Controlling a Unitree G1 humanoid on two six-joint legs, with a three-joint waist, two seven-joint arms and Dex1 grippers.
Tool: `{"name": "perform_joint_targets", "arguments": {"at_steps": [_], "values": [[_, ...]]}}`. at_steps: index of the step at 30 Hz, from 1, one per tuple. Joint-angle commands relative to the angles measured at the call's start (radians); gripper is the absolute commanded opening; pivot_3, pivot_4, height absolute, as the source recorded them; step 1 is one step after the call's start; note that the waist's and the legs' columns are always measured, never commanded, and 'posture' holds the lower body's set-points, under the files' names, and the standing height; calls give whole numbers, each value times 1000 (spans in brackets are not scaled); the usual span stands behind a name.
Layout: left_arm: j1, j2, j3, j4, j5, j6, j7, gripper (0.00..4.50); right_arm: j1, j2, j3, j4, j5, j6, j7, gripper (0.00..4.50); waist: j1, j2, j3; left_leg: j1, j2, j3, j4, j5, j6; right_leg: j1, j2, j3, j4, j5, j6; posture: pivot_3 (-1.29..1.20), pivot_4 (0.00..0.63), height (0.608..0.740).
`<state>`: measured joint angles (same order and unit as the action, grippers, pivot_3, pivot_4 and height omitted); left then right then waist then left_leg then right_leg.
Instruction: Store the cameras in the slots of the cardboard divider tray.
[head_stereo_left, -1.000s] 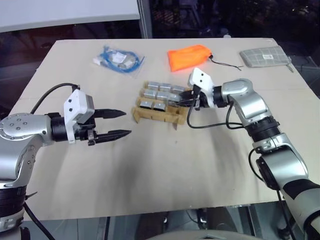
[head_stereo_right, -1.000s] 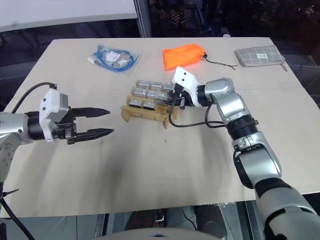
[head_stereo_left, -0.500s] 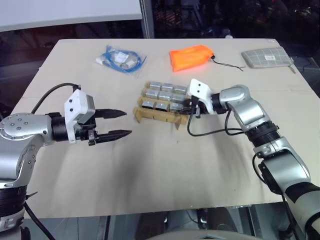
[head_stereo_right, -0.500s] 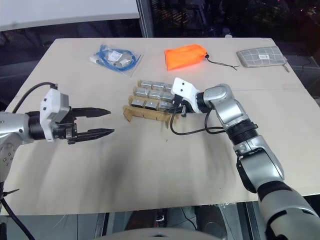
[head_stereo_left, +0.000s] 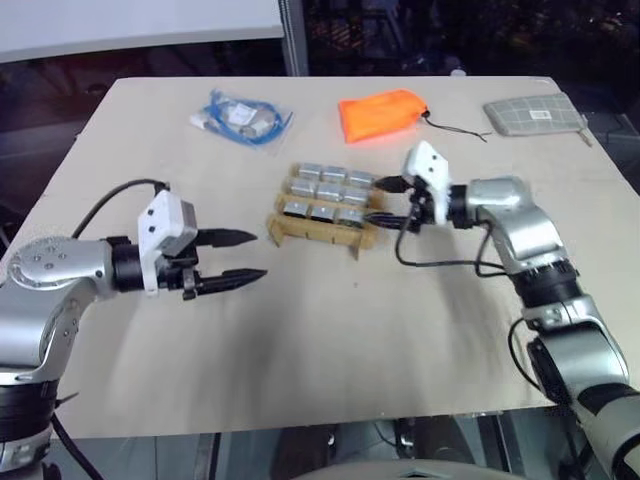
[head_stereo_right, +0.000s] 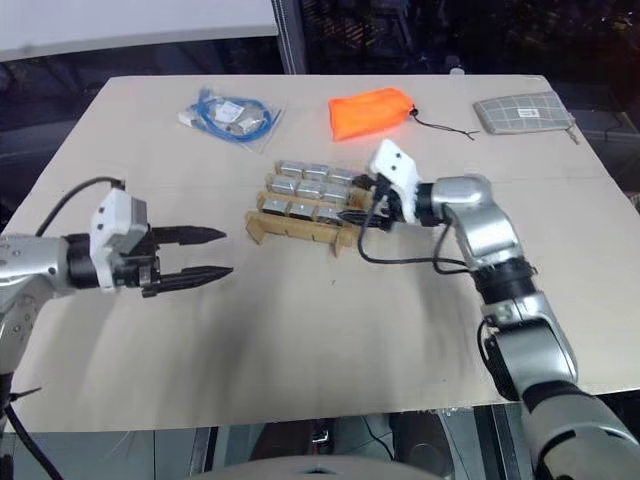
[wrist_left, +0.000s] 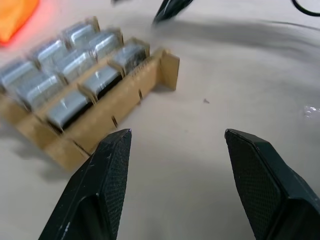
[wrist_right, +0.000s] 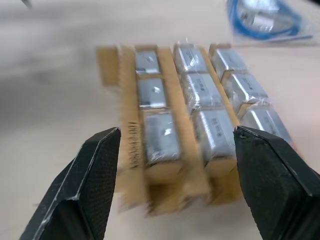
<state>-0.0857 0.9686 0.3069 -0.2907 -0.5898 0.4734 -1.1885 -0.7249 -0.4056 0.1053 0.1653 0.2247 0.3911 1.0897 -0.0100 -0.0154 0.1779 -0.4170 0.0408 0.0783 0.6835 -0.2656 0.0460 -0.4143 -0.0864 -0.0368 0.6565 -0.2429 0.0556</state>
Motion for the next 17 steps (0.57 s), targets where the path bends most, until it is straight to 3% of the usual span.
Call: {"name": "perform_joint_targets", "arguments": {"at_steps": [1, 5, 9, 17], "values": [[68, -67, 53, -59, -39, -23, 41, 3093, 159, -78, -119, -162, 80, -26, 1, 3568, 1, 0, 0, 0, 0, 0, 0, 0, 0, 0, 0, 0, 0, 0, 0, 0, 150, 740], [148, -182, 42, -83, -10, -84, 114, 3093, 398, -160, -213, -255, 93, -52, -41, 3568, 1, 0, 0, 1, -1, 0, 0, 0, 0, 1, 0, 0, 0, 0, 0, 0, 150, 740], [264, -270, 10, -59, 146, -196, 234, 3093, 671, -175, -350, -332, 149, -109, -66, 3568, -2, 0, -1, 3, -1, 0, 0, 0, 0, 1, 1, 1, 1, 0, 0, 0, 150, 740], [358, -326, -16, 35, 237, -377, 243, 3093, 912, -156, -427, -338, 185, -249, -68, 3568, -2, -1, -2, 4, 1, 0, 1, -2, 4, 2, 1, 1, 2, 0, 0, 0, 150, 740]]}}
